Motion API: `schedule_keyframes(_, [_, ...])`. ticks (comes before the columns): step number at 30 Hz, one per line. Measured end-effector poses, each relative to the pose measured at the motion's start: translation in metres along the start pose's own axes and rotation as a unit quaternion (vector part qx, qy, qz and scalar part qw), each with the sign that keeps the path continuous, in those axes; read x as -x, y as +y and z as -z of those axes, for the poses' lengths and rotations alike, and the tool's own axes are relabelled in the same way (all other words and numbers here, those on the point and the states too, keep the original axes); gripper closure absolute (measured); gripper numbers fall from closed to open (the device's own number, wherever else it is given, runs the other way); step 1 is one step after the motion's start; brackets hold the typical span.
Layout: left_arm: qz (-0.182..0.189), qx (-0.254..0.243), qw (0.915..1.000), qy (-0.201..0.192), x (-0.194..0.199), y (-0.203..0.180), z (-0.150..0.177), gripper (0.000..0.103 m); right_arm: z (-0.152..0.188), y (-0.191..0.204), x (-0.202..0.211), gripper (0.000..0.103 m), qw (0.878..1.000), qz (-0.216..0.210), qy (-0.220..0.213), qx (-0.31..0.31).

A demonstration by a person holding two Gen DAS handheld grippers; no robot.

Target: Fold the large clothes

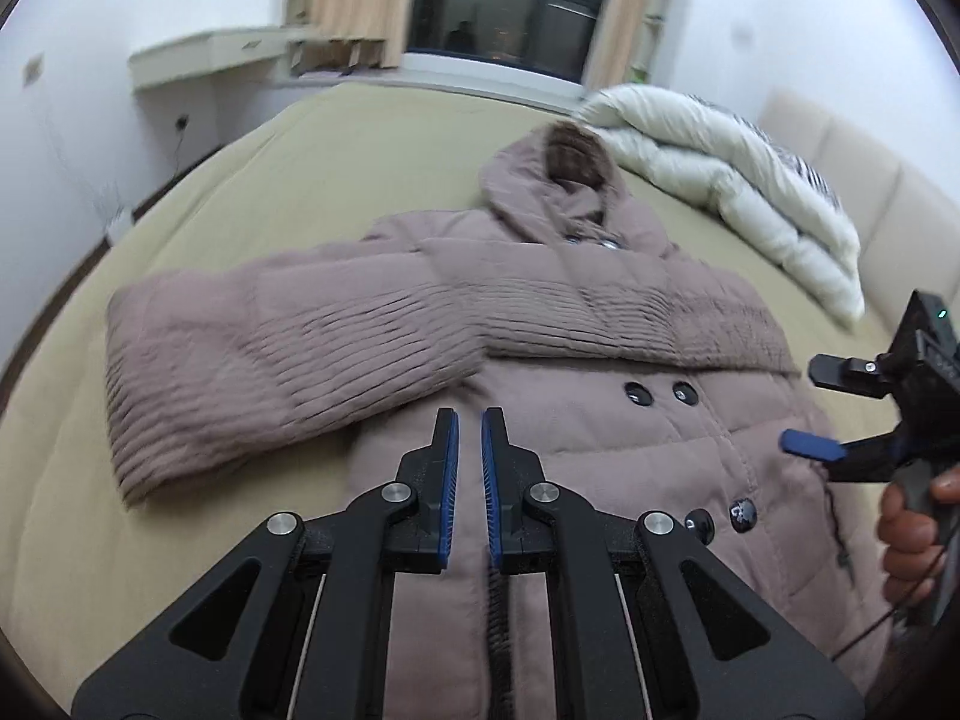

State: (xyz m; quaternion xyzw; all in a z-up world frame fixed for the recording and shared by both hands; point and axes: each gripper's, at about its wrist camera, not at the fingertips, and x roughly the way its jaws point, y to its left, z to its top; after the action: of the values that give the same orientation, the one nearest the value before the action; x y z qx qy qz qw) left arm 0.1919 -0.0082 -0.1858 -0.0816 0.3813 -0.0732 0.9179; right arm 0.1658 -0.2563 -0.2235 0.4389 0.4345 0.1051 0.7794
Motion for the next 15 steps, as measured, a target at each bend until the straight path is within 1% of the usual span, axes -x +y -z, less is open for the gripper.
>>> schedule_keyframes(2, [-0.008, 0.036, 0.9993, 0.004, 0.014, 0.041, 0.005, 0.096, -0.005, 0.024, -0.032, 0.011, 0.999, -0.028, 0.034, 0.01])
schedule_keyframes(3, [-0.012, 0.048, 0.9988, 0.007, 0.015, 0.052, 0.006, 0.096, -0.007, 0.034, -0.048, 0.011, 0.998, -0.041, 0.05, 0.012])
schedule_keyframes(5, [-0.023, 0.064, 0.9976, 0.013, 0.015, 0.073, 0.007, 0.096, -0.01, 0.055, -0.086, 0.012, 0.995, -0.052, 0.079, 0.015])
schedule_keyframes(7, [-0.033, 0.075, 0.9965, 0.013, 0.02, 0.094, 0.006, 0.096, -0.014, 0.073, -0.125, 0.017, 0.992, -0.063, 0.105, 0.015])
schedule_keyframes(9, [-0.039, 0.084, 0.9957, 0.01, 0.025, 0.111, 0.004, 0.096, -0.019, 0.084, -0.16, 0.018, 0.99, -0.061, 0.125, 0.006])
schedule_keyframes(12, [-0.043, 0.104, 0.9937, 0.008, 0.032, 0.137, 0.005, 0.095, -0.024, 0.09, -0.202, 0.022, 0.99, -0.022, 0.14, 0.003])
schedule_keyframes(13, [-0.044, 0.111, 0.9928, 0.009, 0.032, 0.144, 0.005, 0.095, -0.024, 0.092, -0.212, 0.027, 0.989, -0.021, 0.146, 0.002])
schedule_keyframes(15, [-0.041, 0.129, 0.9907, 0.01, 0.036, 0.159, 0.006, 0.095, -0.022, 0.1, -0.227, 0.035, 0.986, -0.028, 0.162, 0.006])
